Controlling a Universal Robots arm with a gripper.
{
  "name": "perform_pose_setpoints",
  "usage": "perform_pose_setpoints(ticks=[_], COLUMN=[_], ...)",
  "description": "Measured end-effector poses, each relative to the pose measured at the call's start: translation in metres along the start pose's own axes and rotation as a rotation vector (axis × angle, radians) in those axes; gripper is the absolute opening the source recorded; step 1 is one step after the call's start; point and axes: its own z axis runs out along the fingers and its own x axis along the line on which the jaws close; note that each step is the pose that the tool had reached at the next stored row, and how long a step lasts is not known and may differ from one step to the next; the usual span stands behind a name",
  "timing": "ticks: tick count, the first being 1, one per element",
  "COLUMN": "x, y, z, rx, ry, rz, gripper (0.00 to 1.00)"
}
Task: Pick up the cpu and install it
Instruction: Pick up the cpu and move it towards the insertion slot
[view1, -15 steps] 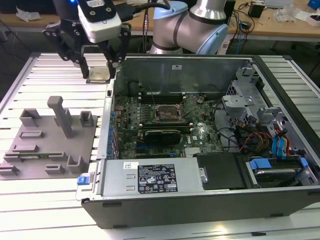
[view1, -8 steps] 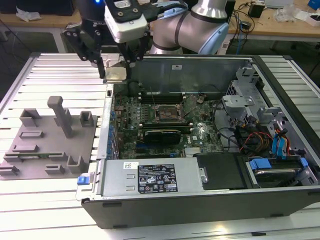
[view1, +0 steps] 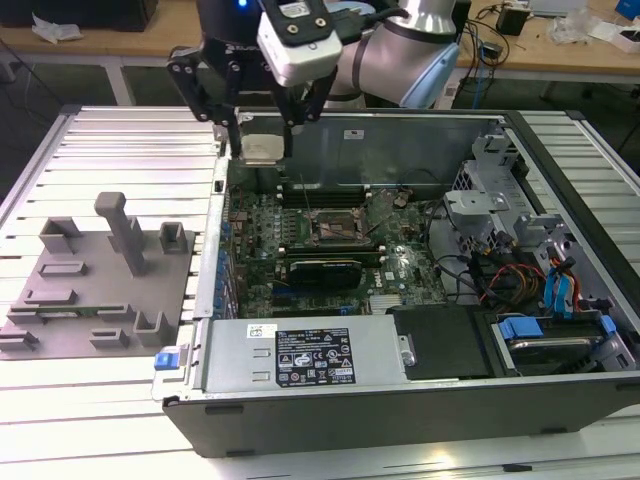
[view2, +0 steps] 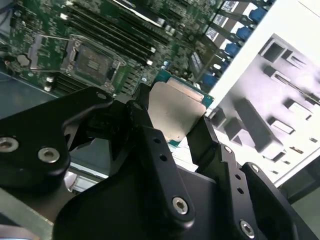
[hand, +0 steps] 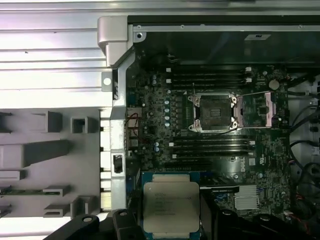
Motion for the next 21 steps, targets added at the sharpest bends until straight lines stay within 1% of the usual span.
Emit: perform_pose_setpoints(ticks=[2, 6, 7, 8, 12, 13, 16, 18, 21], x=[-0.0066, -0.0246, -0.0271, -0.0318, -0.0451, -0.0507, -0.0588, -0.0687, -0.078], y=[0.0001, 0.0006, 0.0007, 0.0008, 0.0012, 0.0013, 0.0015, 0.0018, 0.002], z=[0.0002, 0.0006, 0.0006, 0.0008, 0.001, 0.0012, 0.0014, 0.0016, 0.0019], rx=[0.0, 0.0, 0.0, 0.0, 0.0, 0.0, 0.0, 0.0, -0.0001], ry=[0.0, 0.0, 0.0, 0.0, 0.0001, 0.0001, 0.0001, 0.0001, 0.0], rz=[0.0, 0.0, 0.0, 0.0, 0.0, 0.0, 0.0, 0.0, 0.0], gripper=[0.55, 0.55, 0.55, 0.55, 0.55, 0.55, 0.55, 0.55, 0.55])
